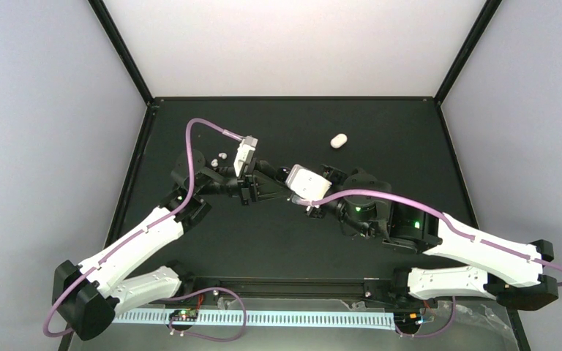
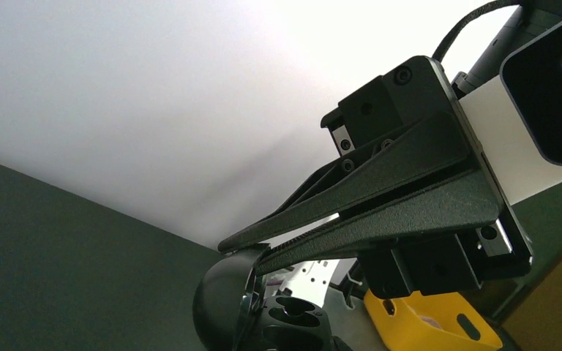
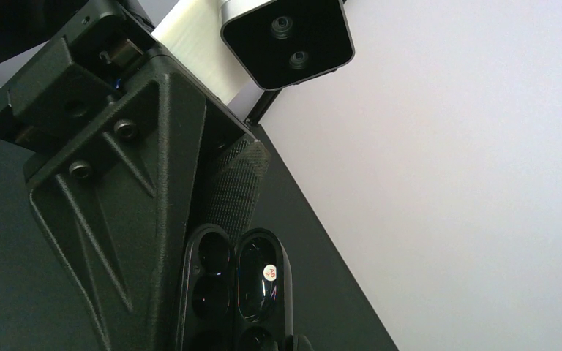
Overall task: Insert the wireless bluetooth earbuds into the charging case
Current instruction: Open the charging case.
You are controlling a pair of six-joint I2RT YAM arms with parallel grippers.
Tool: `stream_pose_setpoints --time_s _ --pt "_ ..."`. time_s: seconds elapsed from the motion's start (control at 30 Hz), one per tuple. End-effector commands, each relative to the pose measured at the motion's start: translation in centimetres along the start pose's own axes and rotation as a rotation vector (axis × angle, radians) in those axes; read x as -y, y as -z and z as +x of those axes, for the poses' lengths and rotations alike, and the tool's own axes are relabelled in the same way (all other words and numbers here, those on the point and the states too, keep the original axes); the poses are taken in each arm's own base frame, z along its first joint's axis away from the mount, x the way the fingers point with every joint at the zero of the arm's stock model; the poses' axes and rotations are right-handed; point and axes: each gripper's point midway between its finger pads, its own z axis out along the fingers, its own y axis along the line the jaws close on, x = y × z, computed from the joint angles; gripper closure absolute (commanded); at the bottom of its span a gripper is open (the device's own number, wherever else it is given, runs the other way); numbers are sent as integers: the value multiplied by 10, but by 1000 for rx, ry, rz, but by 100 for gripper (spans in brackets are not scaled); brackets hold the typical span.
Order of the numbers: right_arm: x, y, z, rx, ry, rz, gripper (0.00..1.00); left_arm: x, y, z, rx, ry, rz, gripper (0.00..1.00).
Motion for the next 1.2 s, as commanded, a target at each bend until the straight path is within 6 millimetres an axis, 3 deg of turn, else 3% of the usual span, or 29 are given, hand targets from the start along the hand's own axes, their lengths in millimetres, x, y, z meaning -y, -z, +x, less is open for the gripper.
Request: stream_pose_setpoints --time_s 0.0,0.6,0.8,1.17 --pt "4 0 -2 8 16 36 99 13 -3 -15 20 -14 38 71" --pt "6 0 -3 13 9 64 99 7 -2 -9 29 14 28 71" --pt "7 0 -4 15 7 71 99 6 -1 -10 38 21 23 59" --pt "9 1 -5 23 2 88 99 3 -1 -7 40 32 19 65"
